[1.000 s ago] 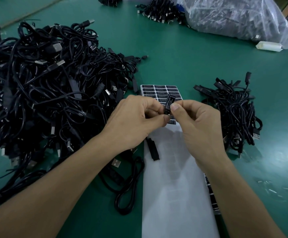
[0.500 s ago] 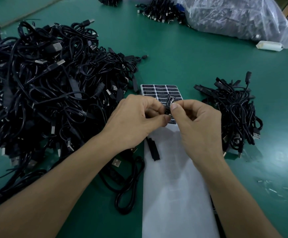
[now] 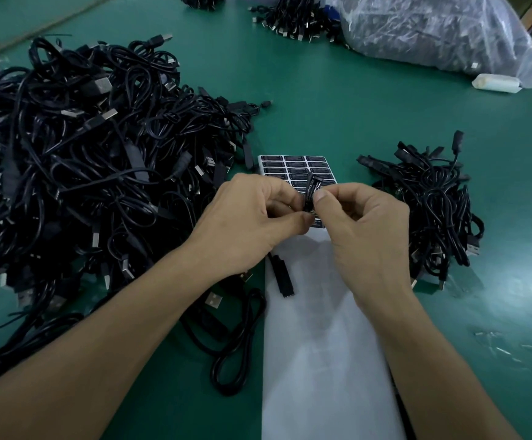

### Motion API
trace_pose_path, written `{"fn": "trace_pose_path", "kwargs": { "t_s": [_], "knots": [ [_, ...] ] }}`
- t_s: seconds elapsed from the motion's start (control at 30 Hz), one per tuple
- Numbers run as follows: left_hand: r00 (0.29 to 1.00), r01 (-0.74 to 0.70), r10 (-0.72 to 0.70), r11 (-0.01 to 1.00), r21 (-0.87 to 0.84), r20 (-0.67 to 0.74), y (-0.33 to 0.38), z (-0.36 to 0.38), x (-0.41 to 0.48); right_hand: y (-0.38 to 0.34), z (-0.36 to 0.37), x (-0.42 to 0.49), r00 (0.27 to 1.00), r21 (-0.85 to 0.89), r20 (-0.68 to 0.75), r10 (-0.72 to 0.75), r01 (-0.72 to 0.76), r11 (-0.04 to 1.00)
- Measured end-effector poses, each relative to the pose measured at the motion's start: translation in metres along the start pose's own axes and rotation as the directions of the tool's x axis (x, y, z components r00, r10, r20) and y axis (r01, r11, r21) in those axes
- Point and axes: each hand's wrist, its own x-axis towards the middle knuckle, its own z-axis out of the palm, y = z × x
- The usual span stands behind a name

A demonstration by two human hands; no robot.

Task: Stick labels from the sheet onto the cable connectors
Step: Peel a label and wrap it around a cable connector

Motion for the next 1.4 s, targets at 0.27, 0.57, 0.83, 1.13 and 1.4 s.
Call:
{"fn": "trace_pose_path", "kwargs": {
  "t_s": [0.27, 0.57, 0.83, 1.13, 1.4],
  "knots": [
    [1.0, -0.029, 0.029, 0.999, -0.019, 0.011, -0.0018, 0.0002, -0.0005, -0.0033, -0.0002, -0.0024, 0.999, -0.03, -0.031, -0.026, 0.025, 0.999],
    [0.998, -0.062, 0.063, 0.997, -0.055, 0.019, -0.0038, 0.0, 0.0006, -0.0038, -0.0001, -0.0031, 0.999, 0.022, -0.04, 0.01, -0.009, 1.0],
    [0.999, -0.048, 0.05, 0.997, -0.067, 0.015, -0.0032, 0.0004, -0.0001, -0.0019, -0.0009, -0.0021, 0.999, 0.056, -0.041, 0.011, -0.009, 0.998],
    [0.998, -0.065, 0.067, 0.995, -0.069, 0.02, -0.0053, 0.0001, 0.0009, -0.0042, -0.0026, -0.0012, 0.999, 0.021, -0.028, -0.042, 0.042, 0.999],
    [0.996, -0.081, 0.084, 0.994, -0.078, 0.037, -0.008, -0.0008, 0.0015, -0.0074, -0.004, -0.0037, 0.995, -0.039, -0.041, -0.095, 0.093, 0.995]
  ]
}}
